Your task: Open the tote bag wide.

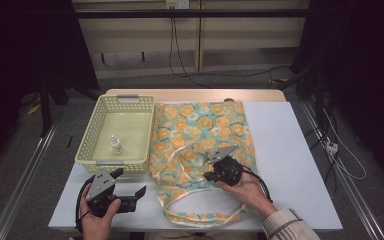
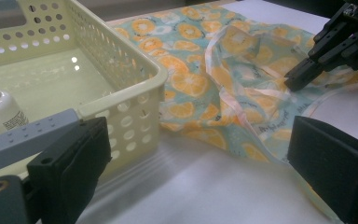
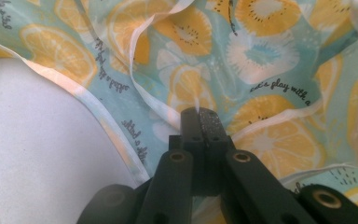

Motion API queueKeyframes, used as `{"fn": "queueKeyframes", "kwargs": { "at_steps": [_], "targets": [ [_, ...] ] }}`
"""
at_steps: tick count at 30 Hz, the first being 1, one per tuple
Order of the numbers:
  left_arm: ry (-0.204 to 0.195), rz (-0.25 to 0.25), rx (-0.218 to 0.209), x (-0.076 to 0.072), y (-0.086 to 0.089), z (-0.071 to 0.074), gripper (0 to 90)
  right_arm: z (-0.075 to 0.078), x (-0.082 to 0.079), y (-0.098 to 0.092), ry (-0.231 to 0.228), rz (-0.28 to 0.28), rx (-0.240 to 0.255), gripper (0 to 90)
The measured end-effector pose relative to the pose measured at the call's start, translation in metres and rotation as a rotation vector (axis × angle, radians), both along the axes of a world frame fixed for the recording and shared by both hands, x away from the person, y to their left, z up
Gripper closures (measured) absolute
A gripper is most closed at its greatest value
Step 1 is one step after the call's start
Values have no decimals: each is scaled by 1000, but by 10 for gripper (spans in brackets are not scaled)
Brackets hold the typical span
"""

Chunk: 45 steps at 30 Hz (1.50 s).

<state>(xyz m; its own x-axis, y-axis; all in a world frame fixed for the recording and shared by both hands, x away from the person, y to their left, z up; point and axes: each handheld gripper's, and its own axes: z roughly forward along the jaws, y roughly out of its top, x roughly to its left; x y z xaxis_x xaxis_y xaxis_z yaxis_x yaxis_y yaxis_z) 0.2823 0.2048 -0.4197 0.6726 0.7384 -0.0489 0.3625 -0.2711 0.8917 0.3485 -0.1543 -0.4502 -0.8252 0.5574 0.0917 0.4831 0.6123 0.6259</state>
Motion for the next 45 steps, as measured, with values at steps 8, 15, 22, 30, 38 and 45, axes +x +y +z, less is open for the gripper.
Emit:
{"fn": "queueKeyframes", "kwargs": {
  "at_steps": [8, 15, 22, 30, 38, 45],
  "targets": [
    [-1, 1, 0, 0, 0, 0, 55, 10, 0, -5, -29, -22, 60, 900],
    [-3, 0, 6, 0, 0, 0, 55, 26, 6, -9, -58, -38, 107, 900],
    [1, 0, 2, 0, -1, 0, 55, 42, 12, -11, -86, -45, 158, 900],
    [0, 2, 3, 0, -1, -1, 55, 60, 20, -15, -128, -67, 210, 900],
    [4, 0, 1, 0, -1, -1, 55, 77, 33, -15, -170, -87, 272, 900],
    [11, 13, -1, 0, 3, -2, 55, 86, 36, -15, -196, -82, 298, 900]
  ]
}}
